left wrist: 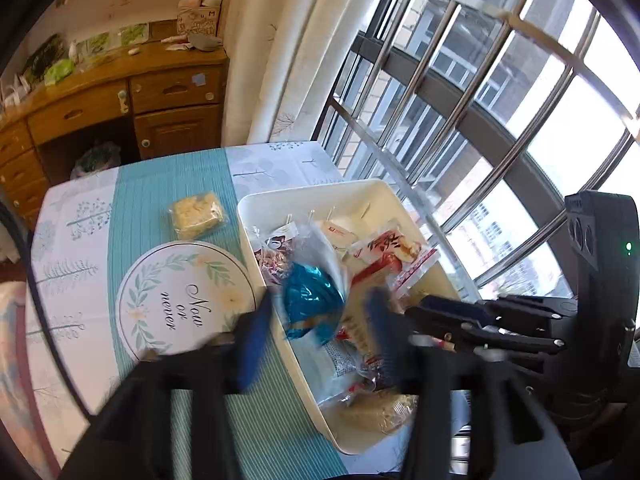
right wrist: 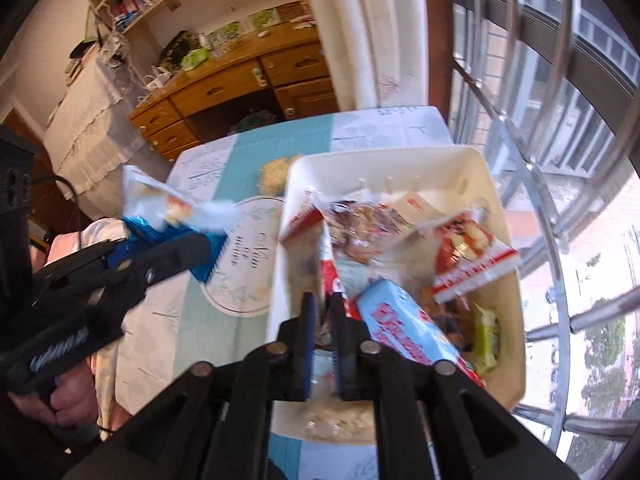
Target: Organize snacks
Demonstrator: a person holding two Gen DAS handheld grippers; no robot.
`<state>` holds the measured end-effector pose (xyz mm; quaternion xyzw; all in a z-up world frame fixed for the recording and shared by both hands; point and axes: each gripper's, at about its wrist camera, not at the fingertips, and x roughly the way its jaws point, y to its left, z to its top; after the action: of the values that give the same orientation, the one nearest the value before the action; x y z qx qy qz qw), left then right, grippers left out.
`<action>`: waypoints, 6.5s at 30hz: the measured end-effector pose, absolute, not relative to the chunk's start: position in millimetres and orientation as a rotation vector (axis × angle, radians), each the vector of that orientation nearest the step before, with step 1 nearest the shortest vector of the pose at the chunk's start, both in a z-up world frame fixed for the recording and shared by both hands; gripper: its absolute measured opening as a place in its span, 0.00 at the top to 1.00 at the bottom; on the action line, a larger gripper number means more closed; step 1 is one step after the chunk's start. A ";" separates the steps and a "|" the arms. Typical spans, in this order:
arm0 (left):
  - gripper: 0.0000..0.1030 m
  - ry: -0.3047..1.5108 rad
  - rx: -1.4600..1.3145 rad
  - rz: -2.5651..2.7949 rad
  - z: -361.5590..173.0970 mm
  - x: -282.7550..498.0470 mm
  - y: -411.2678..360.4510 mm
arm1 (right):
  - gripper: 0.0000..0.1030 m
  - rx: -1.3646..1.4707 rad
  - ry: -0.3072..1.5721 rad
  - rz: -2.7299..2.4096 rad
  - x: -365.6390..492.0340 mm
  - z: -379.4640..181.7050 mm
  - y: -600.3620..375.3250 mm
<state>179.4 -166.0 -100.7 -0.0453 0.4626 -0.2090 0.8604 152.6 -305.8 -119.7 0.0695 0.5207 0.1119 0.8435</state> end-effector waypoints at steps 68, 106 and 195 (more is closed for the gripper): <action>0.46 1.441 -0.551 0.010 -308.5 455.4 -109.9 | 0.37 0.204 1.049 0.067 148.6 -192.4 -300.9; 0.60 0.968 -0.596 -0.381 -151.9 274.2 -129.9 | 0.37 0.107 0.921 0.234 81.2 -137.2 -324.8; 0.01 0.897 -0.072 0.097 -16.0 -61.6 -104.1 | 0.00 0.083 0.977 0.129 -64.6 -34.5 -264.3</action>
<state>-61.6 -104.1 -16.0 -0.0349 0.4334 0.0470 0.8993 -64.6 -264.3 -34.5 0.0400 0.4687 0.0619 0.8803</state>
